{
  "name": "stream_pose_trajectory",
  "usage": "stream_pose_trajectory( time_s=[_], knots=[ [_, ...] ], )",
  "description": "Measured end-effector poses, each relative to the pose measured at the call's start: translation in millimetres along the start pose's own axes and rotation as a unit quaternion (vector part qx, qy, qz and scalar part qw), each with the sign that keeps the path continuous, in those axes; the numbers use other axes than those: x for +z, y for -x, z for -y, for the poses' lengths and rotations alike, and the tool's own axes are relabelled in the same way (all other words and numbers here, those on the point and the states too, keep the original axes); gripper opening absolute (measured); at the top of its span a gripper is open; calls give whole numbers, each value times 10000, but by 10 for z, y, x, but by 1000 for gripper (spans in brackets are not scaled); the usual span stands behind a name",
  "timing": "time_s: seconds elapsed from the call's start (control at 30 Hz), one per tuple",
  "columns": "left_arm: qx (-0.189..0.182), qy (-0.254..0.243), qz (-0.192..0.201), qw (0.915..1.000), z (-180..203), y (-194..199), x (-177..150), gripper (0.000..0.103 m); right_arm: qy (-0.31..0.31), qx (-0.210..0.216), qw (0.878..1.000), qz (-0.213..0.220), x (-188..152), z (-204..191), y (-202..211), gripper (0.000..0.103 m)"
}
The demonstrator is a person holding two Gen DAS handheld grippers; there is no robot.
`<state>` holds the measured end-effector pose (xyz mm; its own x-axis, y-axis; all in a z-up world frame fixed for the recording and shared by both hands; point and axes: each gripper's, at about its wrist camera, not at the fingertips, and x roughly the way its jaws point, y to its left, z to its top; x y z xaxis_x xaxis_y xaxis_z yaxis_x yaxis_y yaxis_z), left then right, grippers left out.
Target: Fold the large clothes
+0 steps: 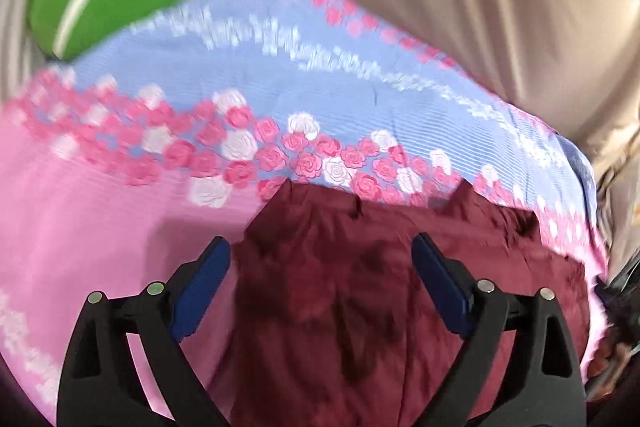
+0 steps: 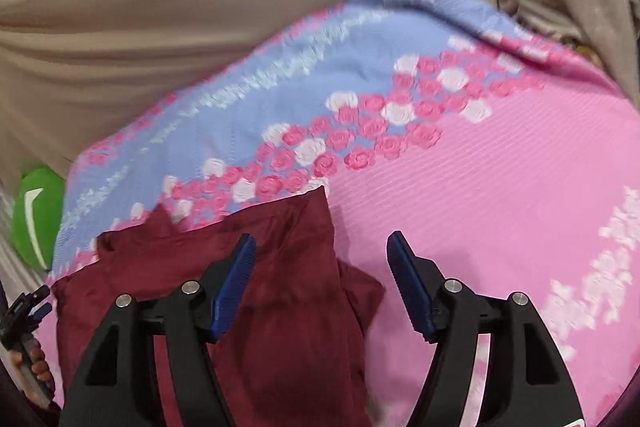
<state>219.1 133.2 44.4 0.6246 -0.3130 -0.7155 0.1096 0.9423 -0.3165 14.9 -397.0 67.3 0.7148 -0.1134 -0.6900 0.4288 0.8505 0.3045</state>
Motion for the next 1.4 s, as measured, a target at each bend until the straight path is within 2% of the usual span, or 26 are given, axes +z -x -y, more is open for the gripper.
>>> stream_pose_trajectory(
  time_s=[0.03,0.07,0.1,0.13,0.2,0.23,0.3,0.33,0.4,0.47,0.57,0.63,0.67,0.7,0.8,0.83,0.9,0.93,1.0,1.03,1.1,1.13,1.17,1.23,1.3,1.4],
  knots=[
    [-16,78,-105,9999,-24,-116,40,72,-25,-17,9999,-125,-4,-17,-94,50],
    [-10,52,-234,9997,-47,-207,62,47,-85,-81,9996,-274,11,-23,-245,35],
    [24,56,-316,9995,-52,-261,79,18,-102,16,9991,-420,32,-31,-346,4],
    [37,64,-368,9993,-50,-308,92,6,-122,186,9989,-405,55,-86,-367,4],
    [225,31,-186,9996,-12,-276,132,3,22,301,9995,131,84,-185,-155,3],
    [369,-25,-55,9993,6,-249,158,2,89,401,9977,545,130,-241,5,3],
    [595,-59,34,9982,-9,-290,201,2,34,375,9961,799,176,-228,106,3],
    [670,-60,-45,9977,-25,-380,191,2,-21,234,9970,732,201,-181,36,2],
    [774,-121,-282,9965,-94,-620,136,3,-41,-45,9997,233,159,-91,-286,2],
    [959,-289,-110,9949,-81,-708,43,2,-67,-201,9990,-405,35,-24,-640,2],
    [1250,-504,-36,9909,15,-721,12,3,57,-271,9988,-416,62,-58,-632,2],
    [1306,-519,-44,9901,19,-713,24,6,117,-512,9978,-399,74,-99,-600,5],
    [1357,-477,19,9896,9,-650,29,7,42,-808,9966,-156,77,-117,-466,8],
    [1426,-436,161,9887,5,-527,25,10,-29,-920,9957,113,75,-108,-317,16],
    [1569,-469,716,9839,112,16,-48,25,14,-908,9925,817,-10,-234,260,18],
    [1521,-538,847,9833,162,154,-76,25,127,-772,9929,901,-58,-335,390,18],
    [1111,-885,1021,9846,430,520,-213,27,602,-173,9949,789,-252,-678,619,18],
    [716,-1237,971,9849,656,681,-351,29,879,212,9938,640,-401,-878,700,18],
    [187,-1750,774,9813,979,803,-593,37,1404,870,9860,237,-744,-1256,781,18],
    [-57,-1959,636,9785,1125,830,-729,38,1724,1189,9778,0,-982,-1475,803,18],
    [-626,-2337,114,9702,1409,795,-1087,38,2140,1512,9647,-280,-1313,-1742,804,18],
    [-744,-2430,-61,9671,1481,766,-1218,38,2332,1611,9582,-393,-1470,-1840,805,18],
    [-781,-2570,-264,9629,1551,700,-1403,38,2553,1626,9521,-447,-1658,-1899,824,18],
    [-599,-2615,-457,9623,1518,595,-1603,37,2778,1420,9490,-445,-1877,-1844,846,17],
    [-519,-2482,-546,9658,1373,557,-1678,38,2675,1182,9551,-470,-1921,-1661,845,15],
    [-204,-2100,-547,9760,1067,636,-1691,37,2175,595,9730,-487,-1815,-1111,882,11]
  ],
)
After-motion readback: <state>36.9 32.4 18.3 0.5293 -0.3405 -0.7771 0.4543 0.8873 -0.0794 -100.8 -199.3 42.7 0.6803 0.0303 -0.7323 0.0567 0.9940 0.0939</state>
